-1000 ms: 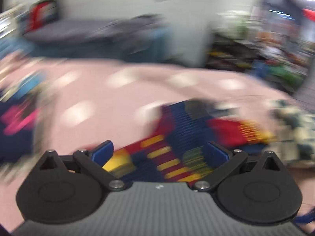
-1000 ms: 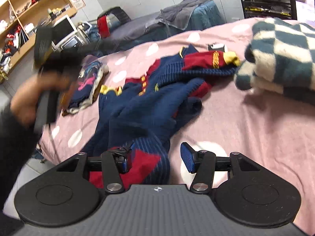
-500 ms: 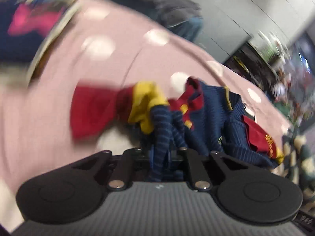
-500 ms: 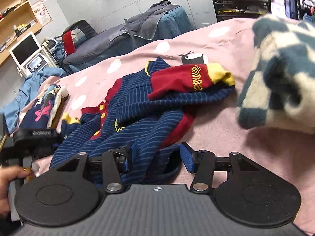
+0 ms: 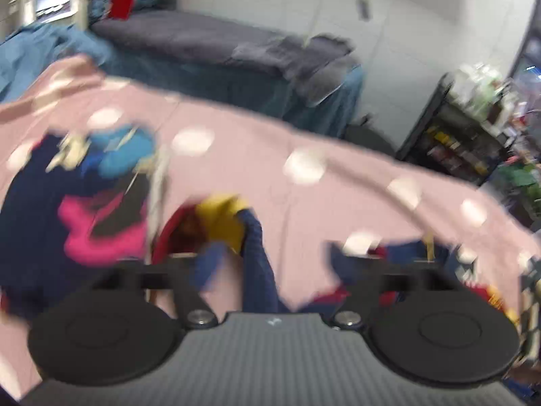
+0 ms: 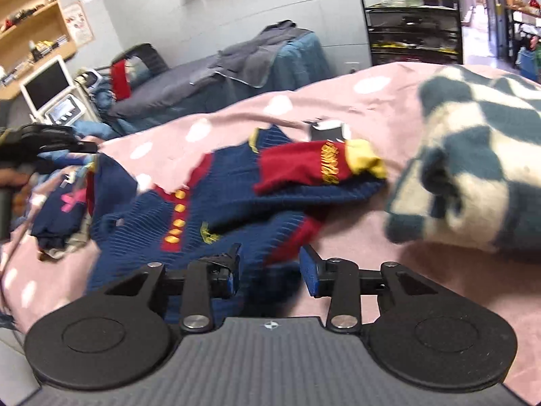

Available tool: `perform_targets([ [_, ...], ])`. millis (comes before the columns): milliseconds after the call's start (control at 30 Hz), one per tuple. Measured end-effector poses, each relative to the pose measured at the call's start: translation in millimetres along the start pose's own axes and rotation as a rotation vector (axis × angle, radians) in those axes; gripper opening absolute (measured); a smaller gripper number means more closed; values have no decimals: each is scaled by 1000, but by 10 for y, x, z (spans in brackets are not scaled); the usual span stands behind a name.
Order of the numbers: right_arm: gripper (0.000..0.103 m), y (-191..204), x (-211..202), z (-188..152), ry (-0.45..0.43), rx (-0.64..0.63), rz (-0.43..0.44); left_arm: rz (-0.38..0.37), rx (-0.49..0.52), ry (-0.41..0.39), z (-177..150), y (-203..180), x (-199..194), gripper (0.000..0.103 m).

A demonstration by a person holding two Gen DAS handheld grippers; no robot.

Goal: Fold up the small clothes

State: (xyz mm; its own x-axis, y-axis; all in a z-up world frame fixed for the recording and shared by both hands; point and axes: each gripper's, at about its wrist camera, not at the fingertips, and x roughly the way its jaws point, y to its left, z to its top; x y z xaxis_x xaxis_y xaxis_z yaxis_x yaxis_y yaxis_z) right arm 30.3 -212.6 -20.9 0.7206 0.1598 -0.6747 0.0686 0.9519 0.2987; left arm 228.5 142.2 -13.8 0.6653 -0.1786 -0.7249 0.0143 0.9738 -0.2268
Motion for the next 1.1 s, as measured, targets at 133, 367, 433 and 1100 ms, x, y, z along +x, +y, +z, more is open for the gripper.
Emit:
perform_targets([
  [133,66,-30,14,-109,46,4,14,-68,-76,164,-640,22,113,91],
  [367,66,-48,20,-242,77,20,17,-180,-219,159,-1240,-51,333,31],
  [433,66,-76,13,-260,81,31,17,-227,-236,194,-1192,-157,401,13],
  [1100,65,39,127,-178,75,-78,54,288,-23,-117,303,654,-47,71],
])
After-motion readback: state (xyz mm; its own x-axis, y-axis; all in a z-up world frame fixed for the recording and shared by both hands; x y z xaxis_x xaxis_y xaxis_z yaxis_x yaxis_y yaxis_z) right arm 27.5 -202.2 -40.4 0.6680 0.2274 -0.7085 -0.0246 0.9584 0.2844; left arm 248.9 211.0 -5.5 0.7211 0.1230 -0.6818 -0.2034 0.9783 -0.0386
